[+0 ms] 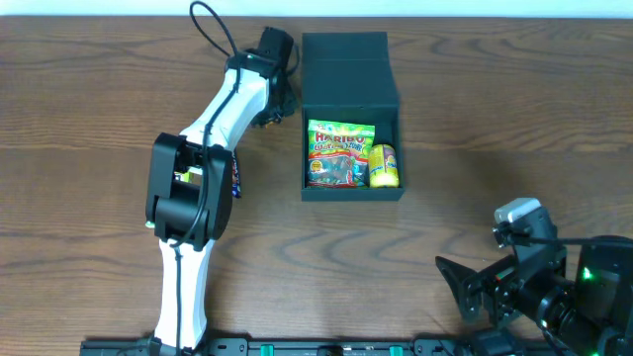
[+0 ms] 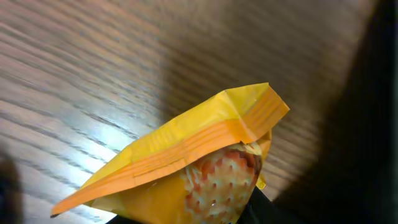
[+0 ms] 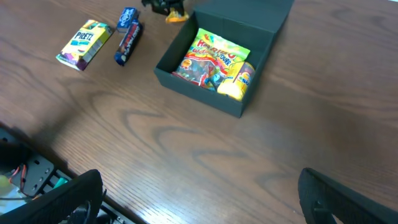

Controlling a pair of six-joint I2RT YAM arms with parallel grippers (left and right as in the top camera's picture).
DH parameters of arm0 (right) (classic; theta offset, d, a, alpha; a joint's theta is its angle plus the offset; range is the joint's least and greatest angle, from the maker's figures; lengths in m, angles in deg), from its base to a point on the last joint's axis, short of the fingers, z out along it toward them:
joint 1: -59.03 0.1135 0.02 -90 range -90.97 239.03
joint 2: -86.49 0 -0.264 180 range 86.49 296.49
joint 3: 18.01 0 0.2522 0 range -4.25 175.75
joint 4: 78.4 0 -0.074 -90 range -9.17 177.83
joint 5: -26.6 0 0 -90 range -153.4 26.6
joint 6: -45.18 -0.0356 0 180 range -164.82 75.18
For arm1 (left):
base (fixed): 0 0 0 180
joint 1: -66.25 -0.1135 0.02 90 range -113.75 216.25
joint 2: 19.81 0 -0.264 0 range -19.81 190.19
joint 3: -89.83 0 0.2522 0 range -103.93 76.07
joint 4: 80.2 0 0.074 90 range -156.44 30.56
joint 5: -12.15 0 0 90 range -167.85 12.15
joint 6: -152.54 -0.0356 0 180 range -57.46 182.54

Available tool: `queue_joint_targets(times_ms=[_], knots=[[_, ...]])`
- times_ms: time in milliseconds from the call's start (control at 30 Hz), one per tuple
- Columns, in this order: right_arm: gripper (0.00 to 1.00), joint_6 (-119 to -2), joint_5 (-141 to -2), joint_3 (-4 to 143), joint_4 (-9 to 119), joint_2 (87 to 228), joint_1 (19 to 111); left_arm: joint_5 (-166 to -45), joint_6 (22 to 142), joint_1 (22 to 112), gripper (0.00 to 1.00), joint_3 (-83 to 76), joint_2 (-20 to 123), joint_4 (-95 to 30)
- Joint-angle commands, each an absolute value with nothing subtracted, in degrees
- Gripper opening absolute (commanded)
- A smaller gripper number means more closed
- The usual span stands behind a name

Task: Pack container
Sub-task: 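Drop the yellow candy into the box with the left gripper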

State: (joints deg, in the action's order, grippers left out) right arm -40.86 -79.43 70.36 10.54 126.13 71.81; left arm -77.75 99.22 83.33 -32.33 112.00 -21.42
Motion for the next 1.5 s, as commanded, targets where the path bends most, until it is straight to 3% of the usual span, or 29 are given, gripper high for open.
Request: queue_joint_targets(times_ms=[0, 400, 600, 867, 1000, 1467], knots=[[0.99, -41.58, -79.25, 70.71, 10.49, 126.13, 71.33, -74.72, 96.47, 82.94, 0.32, -35.41, 112.75, -19.83], [0.99, -41.53, -79.23, 70.69, 11.41, 126.13, 71.33, -74.26, 89.26, 83.99, 0.27, -48.06, 112.37, -8.16], [0.99, -41.53, -79.23, 70.71, 12.88, 126.13, 71.33, -74.48, 73.24, 88.29, 0.24, -51.95, 111.68, -6.71], [0.99, -41.55, -79.23, 70.69, 12.83, 126.13, 71.33, -74.78, 61.39, 94.46, 0.24, -52.17, 111.26, -6.65], [0.99, -41.53, -79.19, 70.69, 12.85, 126.13, 71.33, -79.07, 46.31, 97.82, 0.24, -52.35, 110.98, -5.27], [0.99, -41.51, -76.87, 70.71, 12.85, 126.13, 71.33, -87.81, 22.46, 103.37, 0.34, -52.28, 111.13, -7.92]])
